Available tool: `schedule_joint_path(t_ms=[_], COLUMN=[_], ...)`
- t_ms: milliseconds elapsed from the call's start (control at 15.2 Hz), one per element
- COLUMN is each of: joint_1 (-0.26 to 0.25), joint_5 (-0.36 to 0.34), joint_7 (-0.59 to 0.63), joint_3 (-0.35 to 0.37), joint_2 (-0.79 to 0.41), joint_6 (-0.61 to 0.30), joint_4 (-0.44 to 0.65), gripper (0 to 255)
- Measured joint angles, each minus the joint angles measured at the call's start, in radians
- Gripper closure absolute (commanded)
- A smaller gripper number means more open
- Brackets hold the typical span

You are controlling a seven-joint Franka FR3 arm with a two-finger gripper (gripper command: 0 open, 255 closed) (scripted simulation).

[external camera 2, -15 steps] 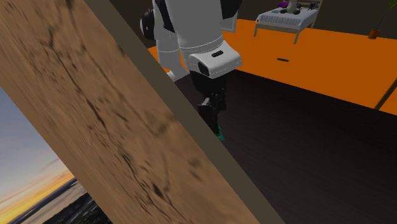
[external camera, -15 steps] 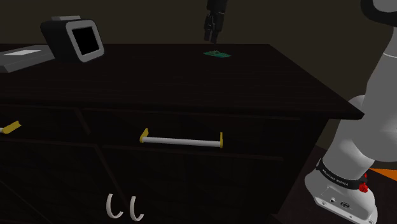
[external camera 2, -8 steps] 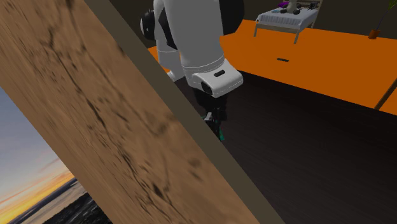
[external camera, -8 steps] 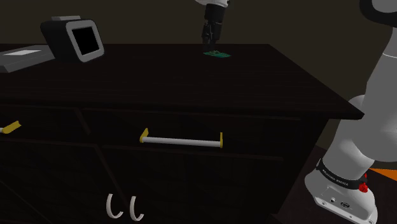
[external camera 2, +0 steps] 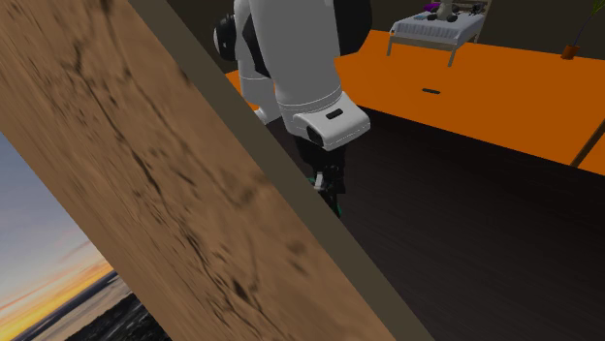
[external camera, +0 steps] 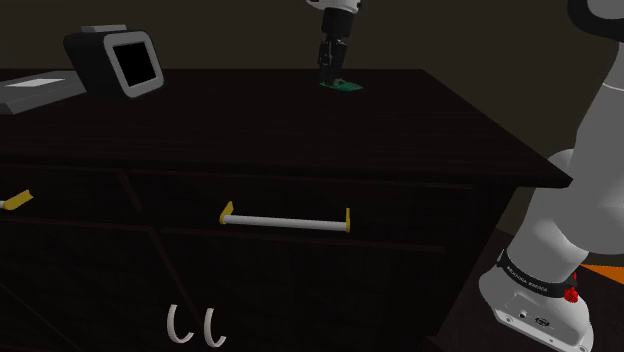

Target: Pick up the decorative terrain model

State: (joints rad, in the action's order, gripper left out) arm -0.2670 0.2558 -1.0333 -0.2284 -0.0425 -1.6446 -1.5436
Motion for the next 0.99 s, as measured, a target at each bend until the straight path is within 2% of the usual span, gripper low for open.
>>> schedule_joint_path(t_ms=[396, 990], joint_1=[0.000, 0.011], joint_5=[0.001, 0.015], joint_7=[0.008, 0.029], joint_3=[0.000, -0.006], joint_2=[-0.010, -0.060], joint_6=[0.028, 0.162], joint_4=[0.038, 0.223], gripper=[255, 255])
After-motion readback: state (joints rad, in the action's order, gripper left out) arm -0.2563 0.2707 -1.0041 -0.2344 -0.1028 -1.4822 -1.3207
